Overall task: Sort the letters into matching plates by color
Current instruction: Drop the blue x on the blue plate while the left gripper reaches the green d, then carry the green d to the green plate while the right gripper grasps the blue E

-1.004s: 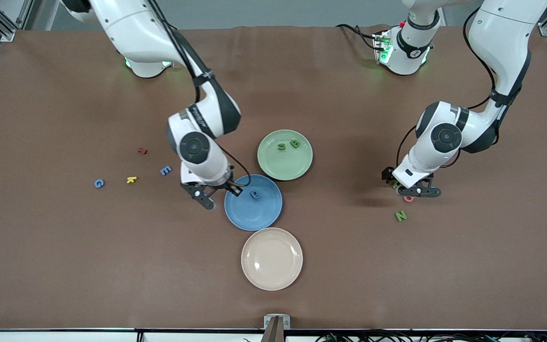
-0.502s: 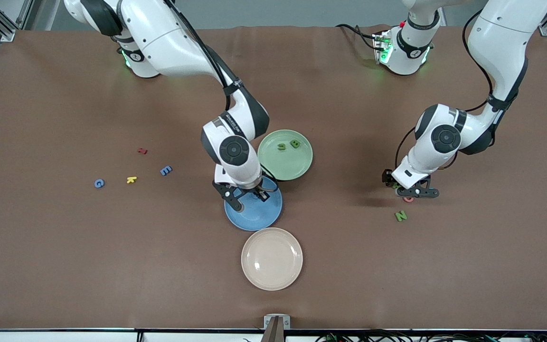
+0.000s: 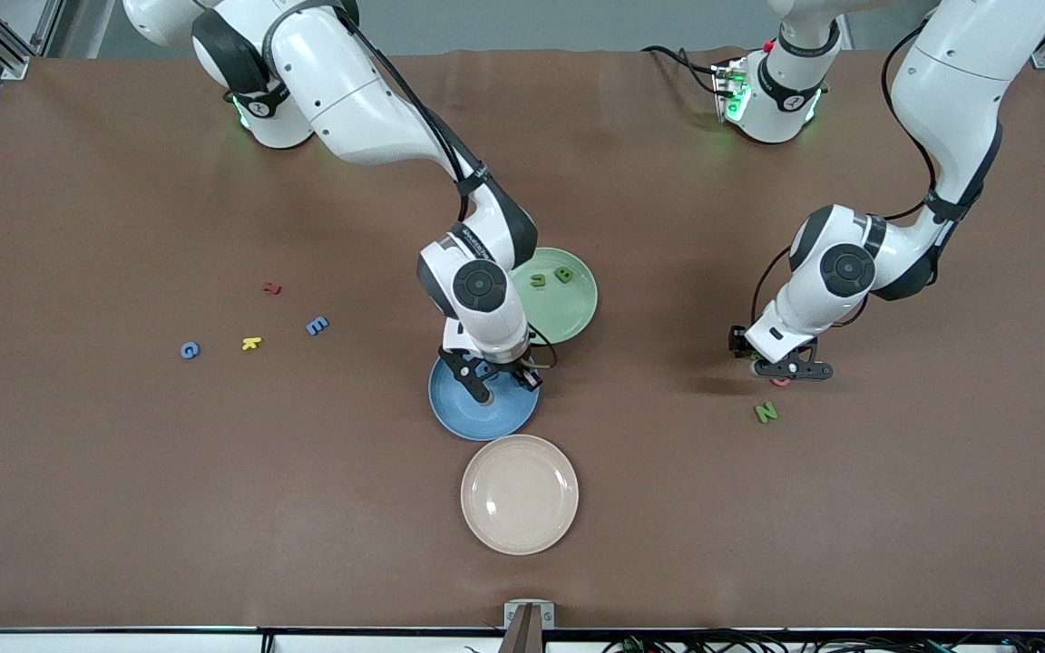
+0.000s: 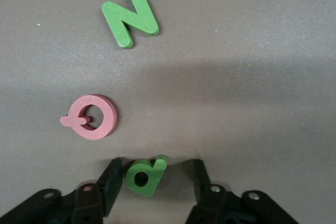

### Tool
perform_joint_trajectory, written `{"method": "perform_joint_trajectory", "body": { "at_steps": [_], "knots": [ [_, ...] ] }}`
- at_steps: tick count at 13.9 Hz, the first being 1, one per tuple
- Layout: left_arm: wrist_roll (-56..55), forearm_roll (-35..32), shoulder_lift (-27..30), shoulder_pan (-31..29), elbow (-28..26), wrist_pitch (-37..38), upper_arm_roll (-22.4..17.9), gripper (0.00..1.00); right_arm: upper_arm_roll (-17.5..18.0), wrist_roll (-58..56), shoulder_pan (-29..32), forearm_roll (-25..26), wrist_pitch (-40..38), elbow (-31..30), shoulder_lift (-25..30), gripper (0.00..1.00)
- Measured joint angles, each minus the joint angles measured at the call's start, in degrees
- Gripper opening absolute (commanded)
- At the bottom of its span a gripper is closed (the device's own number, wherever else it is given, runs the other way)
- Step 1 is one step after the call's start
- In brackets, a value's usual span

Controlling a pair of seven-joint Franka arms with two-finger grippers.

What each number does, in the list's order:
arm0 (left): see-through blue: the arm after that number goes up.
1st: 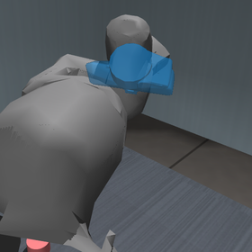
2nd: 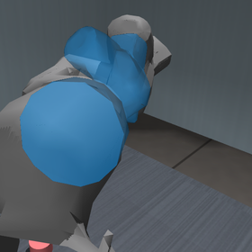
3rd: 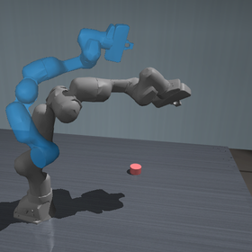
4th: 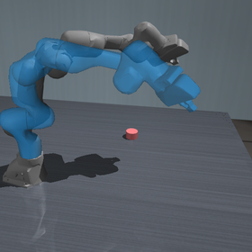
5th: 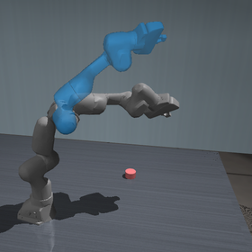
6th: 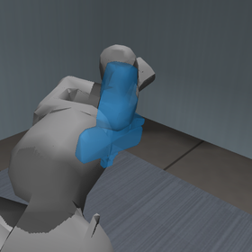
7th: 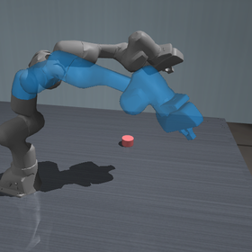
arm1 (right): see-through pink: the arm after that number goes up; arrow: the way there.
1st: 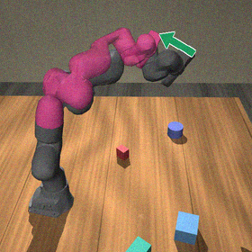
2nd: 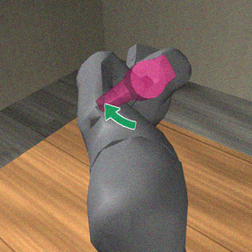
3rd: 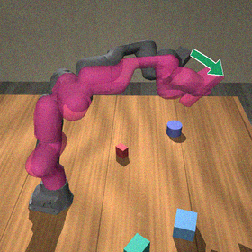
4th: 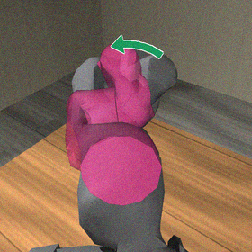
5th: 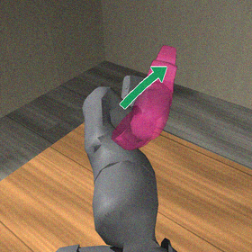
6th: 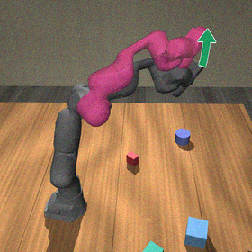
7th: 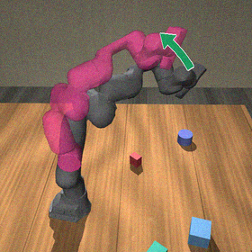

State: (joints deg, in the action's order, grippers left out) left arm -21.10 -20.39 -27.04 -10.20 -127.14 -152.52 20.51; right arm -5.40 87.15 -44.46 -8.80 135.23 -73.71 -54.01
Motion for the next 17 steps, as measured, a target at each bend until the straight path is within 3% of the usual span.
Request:
{"method": "perform_joint_trajectory", "body": {
  "at_steps": [1,2,3,10,17],
  "knots": [
    [0.0,0.0,0.0,0.0,0.0,0.0,0.0,0.6,-0.1,0.0,0.0,0.0,0.0,0.4,-0.3,0.18],
    [0.0,0.0,0.0,0.0,0.0,0.0,0.0,0.58,-0.1,0.0,0.0,0.0,0.0,0.5,-0.4,0.42],
    [0.0,0.0,0.0,0.0,0.0,0.0,0.0,0.54,-0.1,0.0,0.0,0.0,0.0,0.6,-0.5,0.99],
    [0.0,0.0,0.0,-0.1,0.3,-0.2,0.1,0.24,-0.6,0.0,0.0,0.0,-0.3,0.7,-0.5,1.0],
    [-0.2,0.0,0.0,-0.1,1.0,-0.2,0.1,0.22,-1.5,-4.5,0.2,0.1,-7.5,3.1,0.0,1.0]
  ]
}}
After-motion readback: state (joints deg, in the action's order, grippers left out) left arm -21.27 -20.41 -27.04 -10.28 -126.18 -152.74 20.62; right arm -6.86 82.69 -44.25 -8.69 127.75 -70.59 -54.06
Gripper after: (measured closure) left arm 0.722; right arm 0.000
